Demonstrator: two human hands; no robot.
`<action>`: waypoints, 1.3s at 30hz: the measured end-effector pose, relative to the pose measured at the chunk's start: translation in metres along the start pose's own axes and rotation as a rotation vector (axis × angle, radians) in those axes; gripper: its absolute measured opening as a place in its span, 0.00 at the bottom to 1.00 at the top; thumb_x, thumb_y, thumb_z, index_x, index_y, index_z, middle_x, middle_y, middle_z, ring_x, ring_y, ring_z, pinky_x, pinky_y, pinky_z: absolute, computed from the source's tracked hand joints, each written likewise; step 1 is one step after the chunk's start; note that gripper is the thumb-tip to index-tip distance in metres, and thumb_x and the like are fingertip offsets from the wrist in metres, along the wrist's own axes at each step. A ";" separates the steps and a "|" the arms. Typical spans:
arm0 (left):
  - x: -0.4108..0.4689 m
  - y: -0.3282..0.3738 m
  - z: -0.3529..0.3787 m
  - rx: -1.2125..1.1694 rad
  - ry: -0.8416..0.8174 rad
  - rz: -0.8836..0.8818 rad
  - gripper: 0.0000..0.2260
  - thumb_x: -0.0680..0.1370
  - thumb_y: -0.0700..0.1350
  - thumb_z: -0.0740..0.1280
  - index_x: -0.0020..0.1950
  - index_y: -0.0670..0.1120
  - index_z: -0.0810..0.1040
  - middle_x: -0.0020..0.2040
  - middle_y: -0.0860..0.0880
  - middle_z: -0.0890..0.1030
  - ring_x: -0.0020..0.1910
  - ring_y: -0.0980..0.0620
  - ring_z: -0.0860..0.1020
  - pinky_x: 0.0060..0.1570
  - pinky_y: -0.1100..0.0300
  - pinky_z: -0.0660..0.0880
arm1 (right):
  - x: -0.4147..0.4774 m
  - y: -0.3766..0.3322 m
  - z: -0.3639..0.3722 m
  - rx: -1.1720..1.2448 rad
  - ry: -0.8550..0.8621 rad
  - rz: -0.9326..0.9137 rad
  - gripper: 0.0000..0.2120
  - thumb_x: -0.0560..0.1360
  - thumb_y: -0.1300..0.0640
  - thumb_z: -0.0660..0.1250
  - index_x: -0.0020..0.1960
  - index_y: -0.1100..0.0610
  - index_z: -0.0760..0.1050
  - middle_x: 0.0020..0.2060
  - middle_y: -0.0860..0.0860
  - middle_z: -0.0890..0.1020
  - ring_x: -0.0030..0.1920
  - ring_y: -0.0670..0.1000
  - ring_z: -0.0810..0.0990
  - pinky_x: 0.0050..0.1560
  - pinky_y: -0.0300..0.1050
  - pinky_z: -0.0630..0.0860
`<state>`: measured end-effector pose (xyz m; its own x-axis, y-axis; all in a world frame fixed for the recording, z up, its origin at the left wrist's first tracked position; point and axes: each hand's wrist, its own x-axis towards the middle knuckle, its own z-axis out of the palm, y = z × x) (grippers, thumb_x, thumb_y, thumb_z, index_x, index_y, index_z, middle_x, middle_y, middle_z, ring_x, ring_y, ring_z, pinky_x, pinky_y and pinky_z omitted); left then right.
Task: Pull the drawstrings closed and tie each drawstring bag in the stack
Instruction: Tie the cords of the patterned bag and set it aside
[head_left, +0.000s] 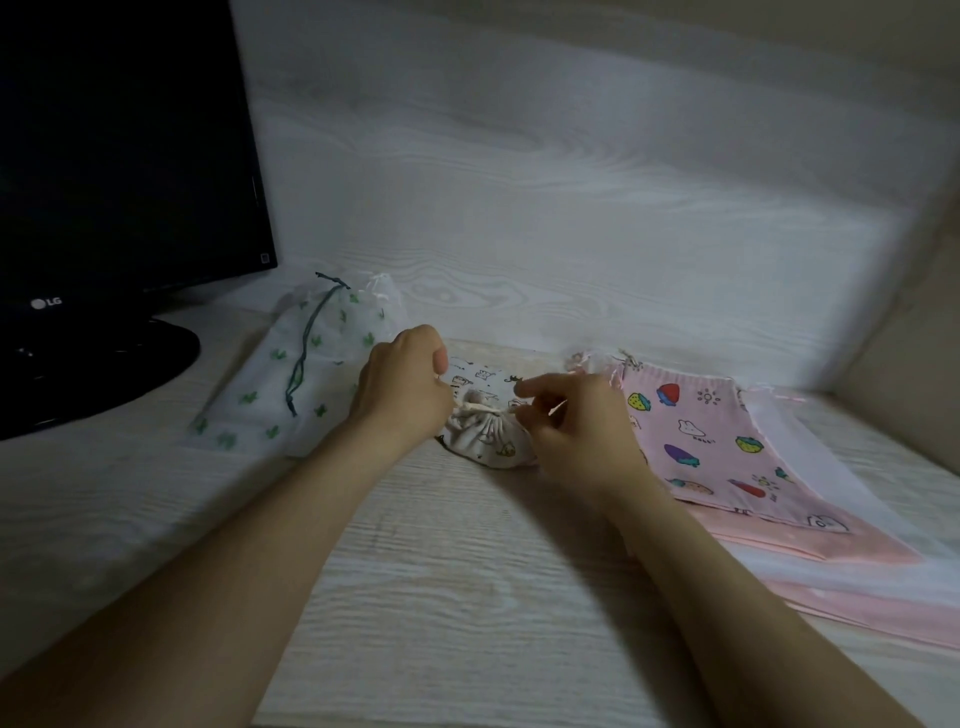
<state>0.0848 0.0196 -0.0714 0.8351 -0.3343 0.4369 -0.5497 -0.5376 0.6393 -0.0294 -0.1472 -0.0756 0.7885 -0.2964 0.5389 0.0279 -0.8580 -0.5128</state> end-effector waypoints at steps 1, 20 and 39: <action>0.000 0.000 -0.001 -0.017 -0.011 0.002 0.15 0.72 0.30 0.66 0.40 0.52 0.72 0.37 0.52 0.76 0.37 0.50 0.75 0.36 0.58 0.69 | 0.001 0.001 0.001 -0.056 -0.005 -0.037 0.07 0.75 0.61 0.72 0.50 0.57 0.87 0.41 0.50 0.87 0.39 0.48 0.84 0.43 0.42 0.81; -0.004 -0.007 0.001 0.049 -0.130 0.252 0.17 0.78 0.45 0.69 0.64 0.54 0.72 0.50 0.51 0.77 0.50 0.48 0.78 0.50 0.49 0.78 | -0.006 -0.005 0.005 -0.149 0.117 -0.143 0.09 0.80 0.65 0.59 0.58 0.55 0.69 0.33 0.53 0.78 0.29 0.62 0.77 0.29 0.54 0.74; -0.010 0.040 -0.017 -0.495 0.211 0.398 0.10 0.89 0.51 0.57 0.50 0.49 0.69 0.28 0.47 0.67 0.23 0.55 0.63 0.25 0.54 0.60 | 0.001 -0.054 -0.018 -0.033 0.749 -0.355 0.09 0.77 0.65 0.70 0.51 0.53 0.74 0.45 0.40 0.76 0.50 0.57 0.74 0.49 0.56 0.67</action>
<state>0.0540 0.0148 -0.0398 0.5722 -0.2476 0.7818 -0.8019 0.0306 0.5967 -0.0410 -0.1089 -0.0353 0.1183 -0.1961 0.9734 0.1707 -0.9617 -0.2145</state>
